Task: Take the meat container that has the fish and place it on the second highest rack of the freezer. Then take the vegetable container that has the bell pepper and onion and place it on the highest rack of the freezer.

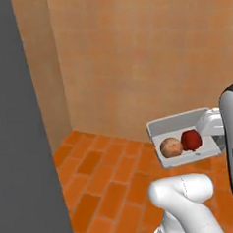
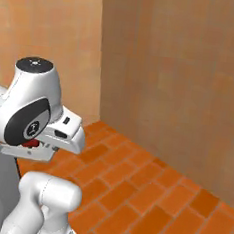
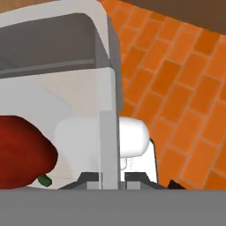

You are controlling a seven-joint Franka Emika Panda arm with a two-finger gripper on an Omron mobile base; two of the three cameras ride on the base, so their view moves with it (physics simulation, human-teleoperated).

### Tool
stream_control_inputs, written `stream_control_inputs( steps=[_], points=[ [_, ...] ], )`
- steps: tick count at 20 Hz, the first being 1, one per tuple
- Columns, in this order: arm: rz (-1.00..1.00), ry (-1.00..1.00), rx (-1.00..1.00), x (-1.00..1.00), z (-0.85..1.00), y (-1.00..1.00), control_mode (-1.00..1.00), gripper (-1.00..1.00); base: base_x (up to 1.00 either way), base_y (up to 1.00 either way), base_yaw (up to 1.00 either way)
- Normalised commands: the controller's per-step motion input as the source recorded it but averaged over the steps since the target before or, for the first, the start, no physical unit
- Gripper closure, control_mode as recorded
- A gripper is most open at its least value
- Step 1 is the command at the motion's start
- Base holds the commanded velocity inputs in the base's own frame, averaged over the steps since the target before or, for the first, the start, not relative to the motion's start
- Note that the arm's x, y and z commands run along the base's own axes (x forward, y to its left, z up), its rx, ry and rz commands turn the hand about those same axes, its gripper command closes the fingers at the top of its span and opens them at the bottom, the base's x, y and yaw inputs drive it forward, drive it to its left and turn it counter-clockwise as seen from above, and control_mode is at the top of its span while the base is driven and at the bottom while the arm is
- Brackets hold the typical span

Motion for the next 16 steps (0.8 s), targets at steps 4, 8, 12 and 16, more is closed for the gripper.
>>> stream_control_inputs(
  steps=[4,8,12,16],
  points=[
    [0.00,0.00,0.00,0.00,0.00,0.00,1.00,1.00,0.09,0.21,0.86],
    [0.00,0.00,0.00,0.00,0.00,0.00,1.00,1.00,0.00,0.25,0.78],
    [0.00,0.00,0.00,0.00,0.00,0.00,1.00,1.00,-0.01,0.31,0.75],
    [0.00,0.00,0.00,0.00,0.00,0.00,1.00,1.00,0.00,0.07,0.86]
  ],
)
